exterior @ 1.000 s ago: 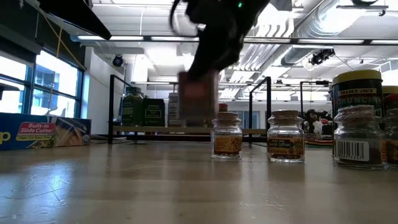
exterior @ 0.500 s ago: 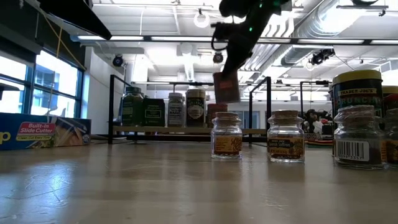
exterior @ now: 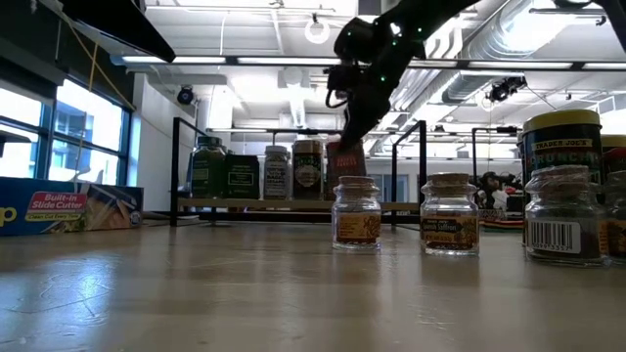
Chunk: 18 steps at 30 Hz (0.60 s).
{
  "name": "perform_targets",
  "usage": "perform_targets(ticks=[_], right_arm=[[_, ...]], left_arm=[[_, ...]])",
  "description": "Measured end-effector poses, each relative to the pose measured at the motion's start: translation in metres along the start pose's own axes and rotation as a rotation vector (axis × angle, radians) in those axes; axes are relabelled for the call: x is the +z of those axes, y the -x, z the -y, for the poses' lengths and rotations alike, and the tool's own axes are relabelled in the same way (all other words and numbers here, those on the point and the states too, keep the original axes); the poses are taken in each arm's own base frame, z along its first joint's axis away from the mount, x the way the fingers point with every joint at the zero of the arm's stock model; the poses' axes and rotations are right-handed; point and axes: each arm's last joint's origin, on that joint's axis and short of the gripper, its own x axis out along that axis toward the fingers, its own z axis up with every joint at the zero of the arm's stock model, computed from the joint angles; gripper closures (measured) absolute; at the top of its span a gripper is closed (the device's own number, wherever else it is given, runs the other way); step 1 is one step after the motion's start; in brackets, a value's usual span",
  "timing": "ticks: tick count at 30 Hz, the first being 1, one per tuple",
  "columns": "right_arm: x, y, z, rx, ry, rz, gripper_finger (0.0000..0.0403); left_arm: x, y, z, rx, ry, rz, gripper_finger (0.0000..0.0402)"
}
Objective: Shelf spices
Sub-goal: Put the red seasoning can on the shelf and align it with the other red seasoning can
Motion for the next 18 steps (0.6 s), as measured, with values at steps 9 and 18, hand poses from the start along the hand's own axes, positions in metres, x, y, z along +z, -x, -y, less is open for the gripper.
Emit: perform_targets(ticks=[9, 18], right_arm=[[-0.003, -0.013, 0.005, -0.068, 0.017, -0.048, 0.0173], [-0.002, -0.012, 0.012, -0.093, 0.063, -0.02, 0.0169]], left_arm=[[0.0, 0.0, 0.0, -0.002, 0.005, 0.004, 0.0348], [0.0, 0.0, 0.0, -0.002, 0.004, 0.003, 0.0348]])
